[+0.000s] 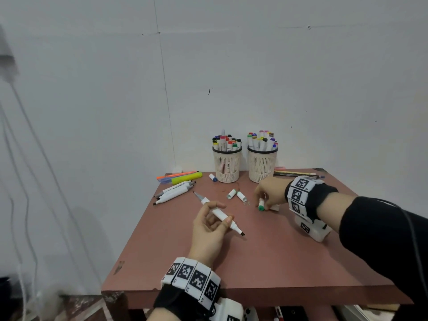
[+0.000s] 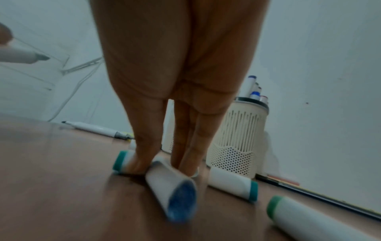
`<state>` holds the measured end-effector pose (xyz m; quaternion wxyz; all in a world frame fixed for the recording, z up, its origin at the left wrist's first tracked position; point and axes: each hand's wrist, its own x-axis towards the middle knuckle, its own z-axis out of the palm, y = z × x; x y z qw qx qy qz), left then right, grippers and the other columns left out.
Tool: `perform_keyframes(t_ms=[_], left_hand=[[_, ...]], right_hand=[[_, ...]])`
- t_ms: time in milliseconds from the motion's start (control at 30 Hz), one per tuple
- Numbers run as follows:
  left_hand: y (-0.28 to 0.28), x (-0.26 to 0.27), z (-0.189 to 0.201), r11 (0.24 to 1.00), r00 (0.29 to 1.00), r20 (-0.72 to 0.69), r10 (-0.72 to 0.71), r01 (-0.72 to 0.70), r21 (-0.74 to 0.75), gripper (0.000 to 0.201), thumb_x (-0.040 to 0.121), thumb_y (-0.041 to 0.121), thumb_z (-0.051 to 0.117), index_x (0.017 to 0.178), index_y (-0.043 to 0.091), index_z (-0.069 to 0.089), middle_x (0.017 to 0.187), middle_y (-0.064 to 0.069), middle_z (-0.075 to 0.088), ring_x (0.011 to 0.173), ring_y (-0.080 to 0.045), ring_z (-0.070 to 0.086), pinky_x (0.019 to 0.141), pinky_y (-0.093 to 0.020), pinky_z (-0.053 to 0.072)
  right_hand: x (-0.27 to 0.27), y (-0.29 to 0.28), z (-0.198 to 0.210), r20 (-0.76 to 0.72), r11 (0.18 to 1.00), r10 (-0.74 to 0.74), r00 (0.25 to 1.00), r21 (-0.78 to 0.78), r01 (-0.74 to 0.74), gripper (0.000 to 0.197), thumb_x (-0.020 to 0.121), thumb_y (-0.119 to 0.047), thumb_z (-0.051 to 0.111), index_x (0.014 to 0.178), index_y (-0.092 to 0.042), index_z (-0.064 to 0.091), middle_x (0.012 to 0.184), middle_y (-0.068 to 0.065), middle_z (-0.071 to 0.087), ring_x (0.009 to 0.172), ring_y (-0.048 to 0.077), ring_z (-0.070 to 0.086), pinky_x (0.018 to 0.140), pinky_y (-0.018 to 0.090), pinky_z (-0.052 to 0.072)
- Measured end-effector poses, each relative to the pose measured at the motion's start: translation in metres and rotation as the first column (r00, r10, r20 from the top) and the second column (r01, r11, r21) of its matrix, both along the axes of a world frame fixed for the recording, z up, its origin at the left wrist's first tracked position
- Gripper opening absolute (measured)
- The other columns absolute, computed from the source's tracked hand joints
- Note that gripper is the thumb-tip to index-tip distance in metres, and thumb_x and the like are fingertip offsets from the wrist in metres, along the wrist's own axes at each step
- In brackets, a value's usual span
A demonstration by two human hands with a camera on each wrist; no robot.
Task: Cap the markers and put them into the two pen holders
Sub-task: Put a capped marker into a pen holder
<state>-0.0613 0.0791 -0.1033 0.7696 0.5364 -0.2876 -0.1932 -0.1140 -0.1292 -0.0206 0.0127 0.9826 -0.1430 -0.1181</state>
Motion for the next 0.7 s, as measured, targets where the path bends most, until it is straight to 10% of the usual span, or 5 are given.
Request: perform_keyframes(t_ms=[233, 367, 700], left_hand=[[0.001, 0.0, 0.002, 1.0, 1.0, -0.011, -0.004, 0.004, -0.003, 0.026, 0.083, -0.012, 0.06, 0.095, 0.011, 0.058, 0.082, -0.014, 0.065, 0.089, -0.027, 0.067, 0.085, -0.044, 0.055], [0.002, -0.002, 0.003, 1.0, 0.999, -0.035, -0.011, 0.01, -0.026, 0.031, 0.083, -0.01, 0.062, 0.104, 0.011, 0.057, 0.088, -0.013, 0.064, 0.085, -0.018, 0.069, 0.076, -0.038, 0.058], [0.004, -0.004, 0.004, 0.999, 1.0, -0.023, 0.004, -0.005, -0.045, 0.028, 0.083, -0.007, 0.064, 0.107, 0.006, 0.058, 0.084, -0.011, 0.061, 0.074, -0.014, 0.067, 0.072, -0.028, 0.059]], right_hand=[[-0.013, -0.006, 0.013, 0.348, 0.983, -0.119, 0.93, 0.175, 0.061, 0.014, 0.082, -0.021, 0.072, 0.092, -0.012, 0.067, 0.085, -0.006, 0.064, 0.079, 0.008, 0.056, 0.065, 0.012, 0.041], [-0.038, 0.011, 0.03, 0.613, 0.906, -0.249, 0.75, 0.421, -0.044, 0.037, 0.085, -0.016, 0.069, 0.117, -0.03, 0.058, 0.073, -0.005, 0.064, 0.062, 0.001, 0.056, 0.064, 0.009, 0.042], [-0.109, 0.075, 0.013, 0.418, 0.262, -0.77, 0.482, 0.896, -0.359, 0.021, 0.084, 0.002, 0.064, 0.103, -0.004, 0.063, 0.078, 0.013, 0.07, 0.067, 0.022, 0.063, 0.063, 0.025, 0.053]])
